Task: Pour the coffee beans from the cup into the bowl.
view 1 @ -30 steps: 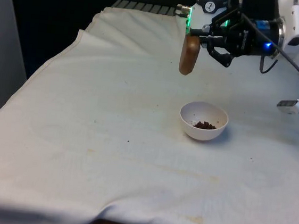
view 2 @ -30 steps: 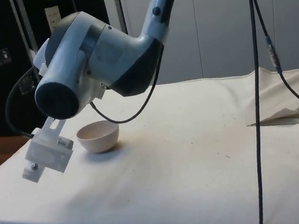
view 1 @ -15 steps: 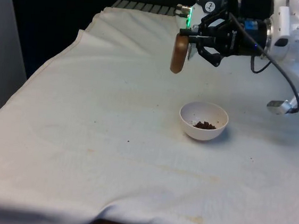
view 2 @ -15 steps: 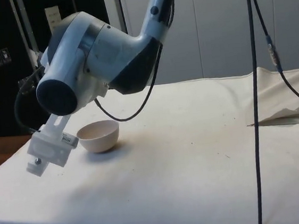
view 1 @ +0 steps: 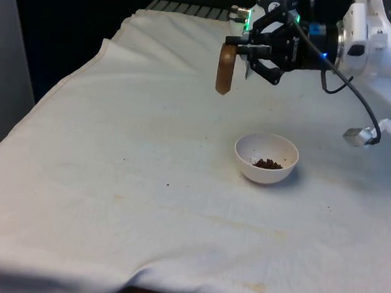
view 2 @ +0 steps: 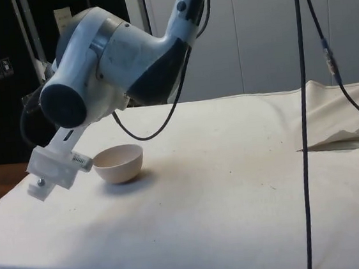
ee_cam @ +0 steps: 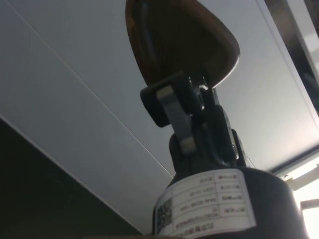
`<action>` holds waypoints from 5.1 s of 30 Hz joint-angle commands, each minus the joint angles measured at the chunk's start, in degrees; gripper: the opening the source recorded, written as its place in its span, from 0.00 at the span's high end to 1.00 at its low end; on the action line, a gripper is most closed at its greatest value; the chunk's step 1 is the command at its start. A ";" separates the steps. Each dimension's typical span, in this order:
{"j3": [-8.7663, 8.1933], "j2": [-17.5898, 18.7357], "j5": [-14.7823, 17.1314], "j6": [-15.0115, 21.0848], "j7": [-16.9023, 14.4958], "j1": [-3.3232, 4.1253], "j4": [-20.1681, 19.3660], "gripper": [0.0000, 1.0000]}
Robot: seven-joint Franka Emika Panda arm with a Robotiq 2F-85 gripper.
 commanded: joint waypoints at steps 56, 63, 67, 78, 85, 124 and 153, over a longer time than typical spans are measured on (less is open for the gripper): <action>-5.04 -5.96 13.87 15.70 7.96 -2.52 -0.80 0.99; -6.36 -7.39 15.87 18.11 8.25 -2.58 -2.58 0.99; -7.22 -8.19 16.79 19.42 8.48 -2.58 -3.78 0.99; -9.68 -9.97 19.19 23.66 8.82 -2.64 -6.88 0.99; -11.29 -10.77 20.28 26.47 8.77 -2.69 -8.48 0.99; -21.66 -14.50 25.78 46.70 8.71 -2.58 -15.87 0.99; -27.22 -16.16 29.45 59.99 8.48 -2.64 -19.54 0.99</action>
